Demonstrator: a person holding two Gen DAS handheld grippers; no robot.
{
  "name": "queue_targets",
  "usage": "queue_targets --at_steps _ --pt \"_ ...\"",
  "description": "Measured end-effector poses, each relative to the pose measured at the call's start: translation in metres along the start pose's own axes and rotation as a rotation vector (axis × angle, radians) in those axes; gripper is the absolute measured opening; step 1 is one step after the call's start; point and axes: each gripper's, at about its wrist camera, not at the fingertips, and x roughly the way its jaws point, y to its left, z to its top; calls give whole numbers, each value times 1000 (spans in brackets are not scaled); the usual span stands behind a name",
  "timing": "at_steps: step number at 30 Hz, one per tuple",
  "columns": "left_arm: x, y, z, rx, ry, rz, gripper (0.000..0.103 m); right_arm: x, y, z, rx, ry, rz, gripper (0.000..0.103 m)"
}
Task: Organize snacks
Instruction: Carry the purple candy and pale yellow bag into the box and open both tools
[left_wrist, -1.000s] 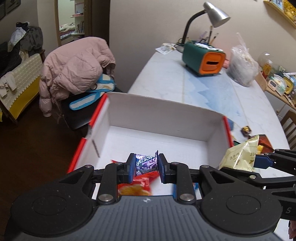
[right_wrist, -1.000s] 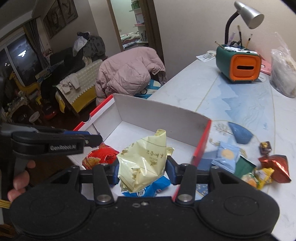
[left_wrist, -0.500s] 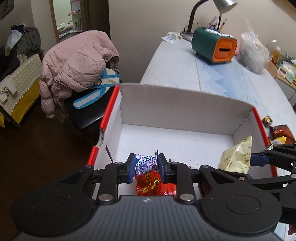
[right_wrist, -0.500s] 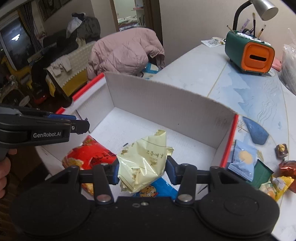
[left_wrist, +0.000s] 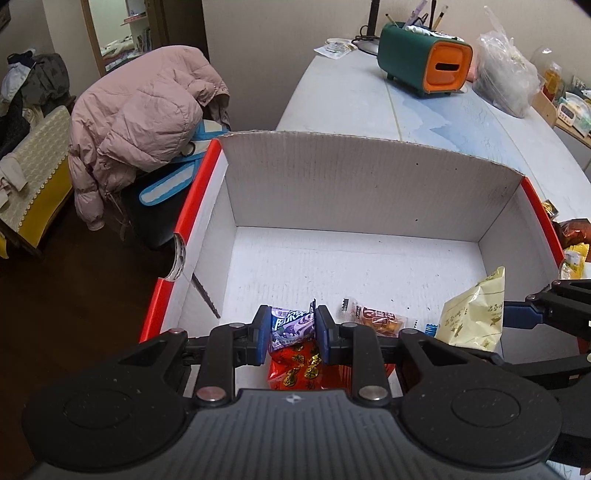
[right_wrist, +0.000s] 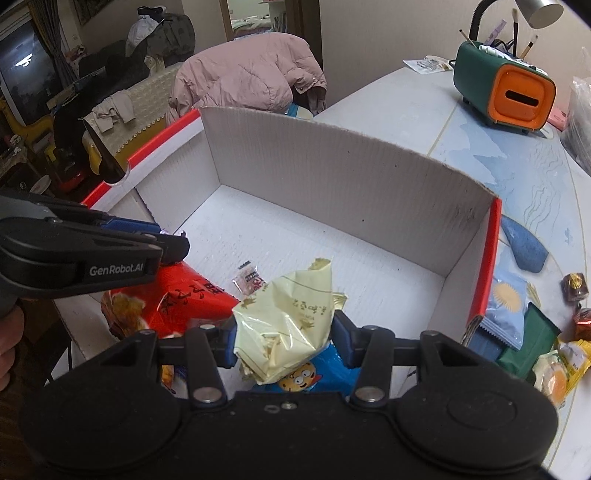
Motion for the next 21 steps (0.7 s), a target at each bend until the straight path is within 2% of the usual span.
queue_targets --at_steps 8,17,19,21 --pt "-1 -2 0 9 -4 6 26 -1 -1 -3 9 0 1 51" --pt "-14 -2 -3 7 -20 -6 30 -14 2 -4 20 -35 17 61" --pt "-18 -2 -4 9 -30 -11 33 -18 2 -4 25 -45 22 62" --pt "-23 -3 -4 8 -43 -21 42 -24 2 -5 29 -57 25 64"
